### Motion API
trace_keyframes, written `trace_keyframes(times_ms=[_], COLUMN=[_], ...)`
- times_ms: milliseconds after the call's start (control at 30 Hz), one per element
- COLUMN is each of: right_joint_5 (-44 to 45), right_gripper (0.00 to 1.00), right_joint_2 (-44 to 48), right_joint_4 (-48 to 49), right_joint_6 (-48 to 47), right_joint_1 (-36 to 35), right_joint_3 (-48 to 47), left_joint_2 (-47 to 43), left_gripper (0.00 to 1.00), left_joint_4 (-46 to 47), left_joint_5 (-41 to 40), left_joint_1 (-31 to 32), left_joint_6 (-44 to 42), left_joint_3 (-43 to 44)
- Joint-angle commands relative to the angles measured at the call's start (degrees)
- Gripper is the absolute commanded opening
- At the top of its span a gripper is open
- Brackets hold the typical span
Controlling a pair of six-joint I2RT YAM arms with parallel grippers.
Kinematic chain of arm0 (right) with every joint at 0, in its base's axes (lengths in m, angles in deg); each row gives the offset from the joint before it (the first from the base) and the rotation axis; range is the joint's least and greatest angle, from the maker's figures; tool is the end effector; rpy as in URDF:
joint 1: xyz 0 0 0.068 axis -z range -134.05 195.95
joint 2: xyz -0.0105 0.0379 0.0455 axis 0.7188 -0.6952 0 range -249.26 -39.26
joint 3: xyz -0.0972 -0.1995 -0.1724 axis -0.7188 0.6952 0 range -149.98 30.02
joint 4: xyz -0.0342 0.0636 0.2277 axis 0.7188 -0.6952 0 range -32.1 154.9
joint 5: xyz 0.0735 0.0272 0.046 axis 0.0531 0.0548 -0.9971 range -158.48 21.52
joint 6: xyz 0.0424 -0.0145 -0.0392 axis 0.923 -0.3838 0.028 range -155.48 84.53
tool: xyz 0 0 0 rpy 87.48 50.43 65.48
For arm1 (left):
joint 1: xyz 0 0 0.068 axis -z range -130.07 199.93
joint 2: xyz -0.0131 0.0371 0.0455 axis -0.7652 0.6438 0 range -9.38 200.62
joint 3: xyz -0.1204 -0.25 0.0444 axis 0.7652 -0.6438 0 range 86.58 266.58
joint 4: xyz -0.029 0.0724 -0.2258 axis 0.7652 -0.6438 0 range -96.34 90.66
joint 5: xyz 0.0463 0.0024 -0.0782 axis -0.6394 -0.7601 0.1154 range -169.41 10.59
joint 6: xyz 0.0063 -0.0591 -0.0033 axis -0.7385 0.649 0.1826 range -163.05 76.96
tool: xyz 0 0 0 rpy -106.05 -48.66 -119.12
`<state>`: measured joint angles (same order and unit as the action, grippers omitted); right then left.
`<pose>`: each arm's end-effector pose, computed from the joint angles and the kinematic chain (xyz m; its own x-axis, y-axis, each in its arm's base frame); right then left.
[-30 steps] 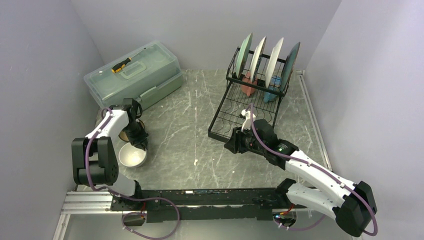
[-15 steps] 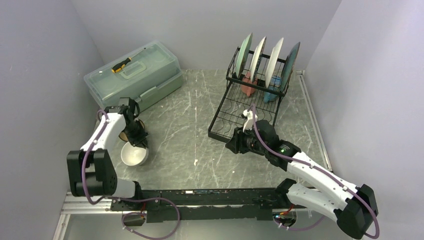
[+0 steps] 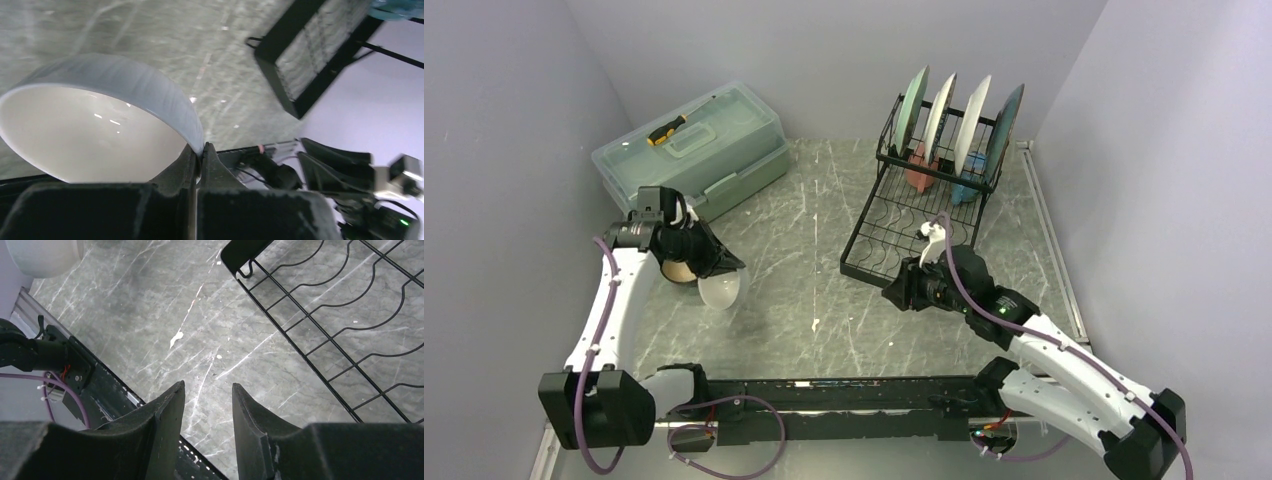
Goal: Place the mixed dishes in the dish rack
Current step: Pick up the bowl from the center of the board, then insert the bowl into the dish rack.
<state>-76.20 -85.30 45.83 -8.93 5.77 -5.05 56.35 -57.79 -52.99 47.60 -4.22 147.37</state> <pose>0.1187 0.1079 0.2679 -0.6676 0.0156 -0.7443 -0.4807 0.7545 0.4469 0.1843 -0.0119 0.3015 -0.7980 -0.5944 -0.0994 -0.4334 0.6806 -0.5907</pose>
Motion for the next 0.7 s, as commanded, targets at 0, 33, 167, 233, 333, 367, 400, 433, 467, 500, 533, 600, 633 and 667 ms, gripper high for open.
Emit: trace_keyframes(times_ms=[0, 33, 167, 233, 333, 367, 400, 433, 467, 500, 533, 600, 633, 667], right_joint_5=[1.1, 1.2, 2.3, 2.7, 2.9, 3.0, 3.3, 3.9, 4.5, 4.8, 4.8, 5.3, 5.6, 5.9], right_gripper=[0.42, 0.42, 0.42, 0.42, 0.42, 0.42, 0.42, 0.42, 0.42, 0.42, 0.42, 0.42, 0.41, 0.41], right_joint_2=[2.4, 2.8, 4.4, 5.3, 7.8, 8.8, 9.8, 10.5, 11.1, 11.9, 12.7, 14.4, 15.3, 16.4], right_joint_4=[-1.9, -2.5, -4.5, -5.5, -6.4, -6.4, -6.5, -6.7, -7.3, -7.9, -8.3, -9.0, -9.3, -9.9], right_joint_6=[0.0, -0.2, -0.4, -0.4, -0.1, -0.1, -0.2, -0.2, -0.1, 0.0, 0.0, 0.2, 0.2, 0.1], right_joint_1=[-0.2, -0.2, -0.2, -0.2, -0.2, -0.2, -0.2, -0.2, -0.1, -0.1, -0.1, -0.1, -0.1, -0.1], right_joint_3=[-2.1, -2.4, -3.4, -3.9, -4.2, -4.1, -3.9, -3.7, -3.9, -4.1, -4.3, -4.7, -4.9, -5.3], left_joint_2=[-2.4, -2.5, -1.8, -1.0, 0.7, 1.5, 2.3, 3.2, 4.0, 4.8, 6.1, 7.9, 9.4, 10.6], left_gripper=[0.0, 0.0, 0.0, 0.0, 0.0, 0.0, 0.0, 0.0, 0.0, 0.0, 0.0, 0.0, 0.0, 0.0], left_joint_4=[9.7, 11.9, 22.6, 28.5, 36.9, 39.0, 41.2, 43.5, 46.0, 48.5, 51.0, 57.3, 61.9, 66.3], left_joint_5=[13.2, 14.4, 18.1, 19.3, 20.1, 20.2, 20.3, 20.3, 20.5, 20.8, 21.3, 22.9, 23.8, 24.6], left_joint_1=[1.2, 1.8, 6.4, 8.6, 12.0, 13.3, 14.5, 15.6, 16.8, 17.9, 19.1, 20.4, 21.1, 21.9], left_joint_6=[6.9, 8.1, 13.5, 16.4, 20.5, 21.2, 21.9, 22.5, 23.0, 23.7, 24.5, 27.1, 28.2, 29.4], left_joint_3=[1.7, 1.6, 2.0, 1.9, 2.5, 2.9, 3.3, 3.6, 3.8, 3.9, 3.8, 3.0, 2.7, 2.5])
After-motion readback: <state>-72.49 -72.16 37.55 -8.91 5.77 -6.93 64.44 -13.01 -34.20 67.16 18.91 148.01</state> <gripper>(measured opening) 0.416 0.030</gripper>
